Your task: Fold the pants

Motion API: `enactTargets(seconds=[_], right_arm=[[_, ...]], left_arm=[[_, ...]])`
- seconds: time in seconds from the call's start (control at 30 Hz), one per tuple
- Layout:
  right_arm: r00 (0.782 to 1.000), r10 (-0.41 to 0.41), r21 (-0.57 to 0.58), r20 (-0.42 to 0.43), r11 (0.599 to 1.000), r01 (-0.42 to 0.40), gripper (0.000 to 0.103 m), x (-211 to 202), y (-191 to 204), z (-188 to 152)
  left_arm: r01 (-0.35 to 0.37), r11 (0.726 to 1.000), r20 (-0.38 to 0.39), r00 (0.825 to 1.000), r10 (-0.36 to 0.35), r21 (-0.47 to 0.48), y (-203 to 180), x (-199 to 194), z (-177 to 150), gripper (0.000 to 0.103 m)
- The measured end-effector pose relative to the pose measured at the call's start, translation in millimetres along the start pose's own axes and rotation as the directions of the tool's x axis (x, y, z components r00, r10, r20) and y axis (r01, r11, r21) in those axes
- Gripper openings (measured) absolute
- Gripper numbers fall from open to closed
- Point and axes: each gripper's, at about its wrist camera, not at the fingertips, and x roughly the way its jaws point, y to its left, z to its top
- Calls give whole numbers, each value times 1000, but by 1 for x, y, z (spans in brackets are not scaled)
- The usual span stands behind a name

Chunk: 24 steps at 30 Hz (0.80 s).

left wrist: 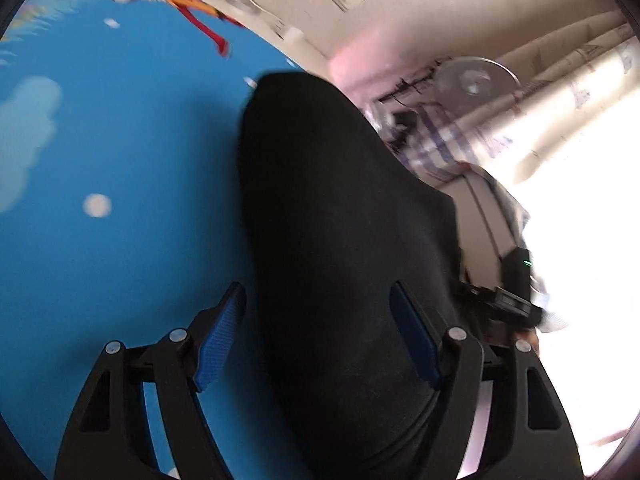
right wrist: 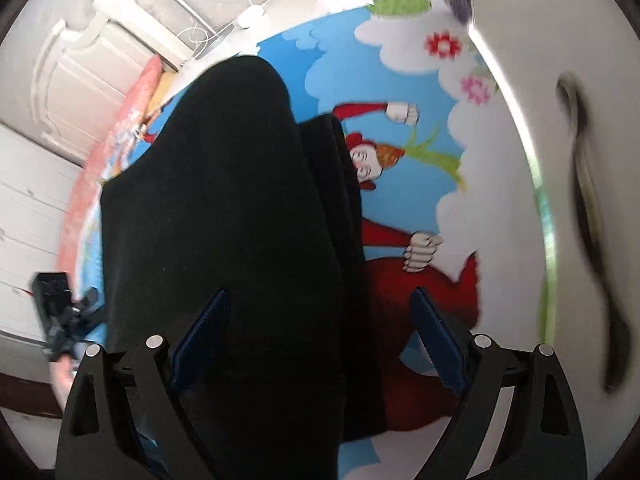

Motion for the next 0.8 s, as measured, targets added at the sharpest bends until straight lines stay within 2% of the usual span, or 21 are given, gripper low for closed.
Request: enactTargets(seconds=[0.03,0.07,0.1,0.13,0.17,0.2,0.23,0.3,0.33,0.4,0.47,0.57,0.67,0.77,0.8], right_arm=[[1000,26,-12,6,1000,-26,99,4,0,-1],[1000,8,-54,15,998,-7,99,6,6,-3],[999,-26,-90,19,996,27,92,8,13,-6],[1000,-11,-99,15,995,13,73,7,18,-7],[1000,14,-96,11,995,-13,71,4,20,-8],[999,-14,-122,32,992,18,64,-2,26,-9],[998,-31,-150,46,988,38,54,-9,34,-11],[996,-50,-160,78,985,62,35,-23,44,-12],[995,-45,-154,92,986,59,31,-30,46,-13],[993,-55,-153,109,986,71,30,-36,48,-15],[989,-97,-165,113,980,115,30,-34,53,-22],[986,-107,-156,128,980,127,30,-32,56,-25],[981,-134,-150,138,976,155,33,-26,50,-21],[973,-188,-164,135,964,209,35,-15,42,-13],[974,-184,-156,132,966,204,36,-14,39,-11]], left_arm=[[12,1000,-5,1000,-12,-3,3,0,-4,70],[16,1000,-1,1000,-16,0,4,2,-3,69],[32,999,-6,999,-32,-1,4,4,-1,66],[43,999,-15,999,-43,-1,4,7,4,64],[29,1000,-27,999,-29,10,1,11,9,58],[13,1000,-36,999,-12,23,-1,15,12,42],[19,1000,-42,999,-18,21,-3,18,15,32],[34,999,-49,998,-33,25,-4,19,17,23],[31,998,-50,998,-29,48,-10,19,19,20],[30,996,-54,998,-26,86,-21,18,21,19],[34,993,-50,998,-28,114,-29,15,23,19],[37,988,-43,999,-31,150,-36,12,29,19],[11,992,-66,998,-2,124,-31,19,29,20],[-19,994,-73,997,27,104,-26,20,19,32],[-32,996,-60,998,37,85,-24,17,16,43]])
